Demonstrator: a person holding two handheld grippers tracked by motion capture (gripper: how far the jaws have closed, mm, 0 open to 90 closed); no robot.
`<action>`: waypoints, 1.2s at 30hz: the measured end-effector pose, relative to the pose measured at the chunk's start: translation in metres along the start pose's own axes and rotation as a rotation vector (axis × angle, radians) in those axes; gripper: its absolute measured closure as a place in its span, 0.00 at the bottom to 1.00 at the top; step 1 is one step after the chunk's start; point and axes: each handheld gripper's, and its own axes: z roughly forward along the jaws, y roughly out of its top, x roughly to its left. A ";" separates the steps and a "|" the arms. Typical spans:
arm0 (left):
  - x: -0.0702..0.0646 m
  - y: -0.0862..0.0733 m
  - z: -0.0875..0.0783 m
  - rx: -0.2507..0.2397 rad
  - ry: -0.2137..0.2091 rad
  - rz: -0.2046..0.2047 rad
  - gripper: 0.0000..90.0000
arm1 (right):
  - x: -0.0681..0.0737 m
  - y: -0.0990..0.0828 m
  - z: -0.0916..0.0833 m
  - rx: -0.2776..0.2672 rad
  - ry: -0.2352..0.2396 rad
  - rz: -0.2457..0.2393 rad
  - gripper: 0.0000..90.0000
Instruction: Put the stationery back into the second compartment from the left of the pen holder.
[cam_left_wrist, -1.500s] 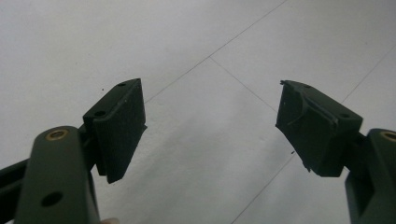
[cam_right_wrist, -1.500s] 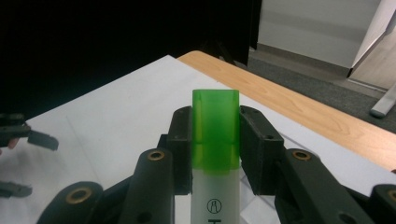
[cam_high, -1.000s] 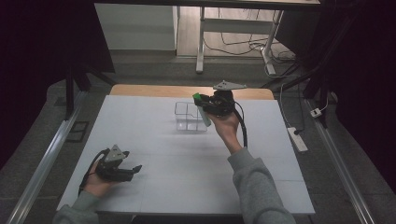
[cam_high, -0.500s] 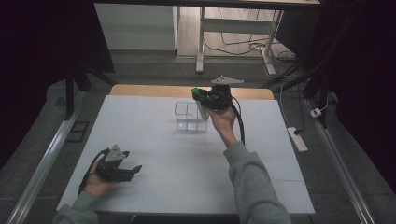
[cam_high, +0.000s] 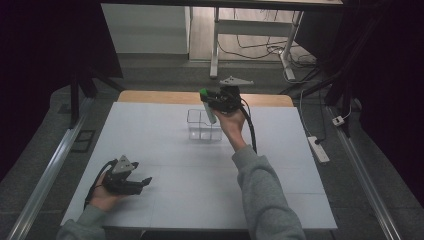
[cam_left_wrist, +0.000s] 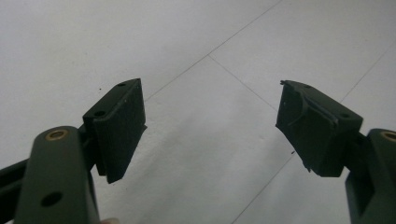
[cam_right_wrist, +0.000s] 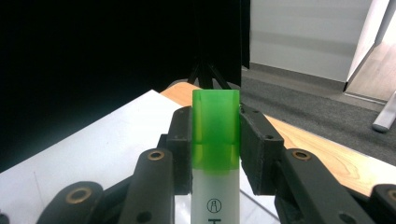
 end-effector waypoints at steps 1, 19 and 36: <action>0.000 0.000 0.000 -0.001 -0.001 -0.001 0.26 | 0.000 0.000 0.003 -0.003 0.000 -0.001 0.74; 0.003 -0.002 0.000 0.000 -0.005 -0.008 0.26 | -0.011 -0.009 0.031 -0.034 -0.012 0.011 0.74; 0.003 -0.003 0.001 0.010 -0.003 0.001 0.26 | -0.015 -0.015 0.029 0.014 -0.020 0.015 0.62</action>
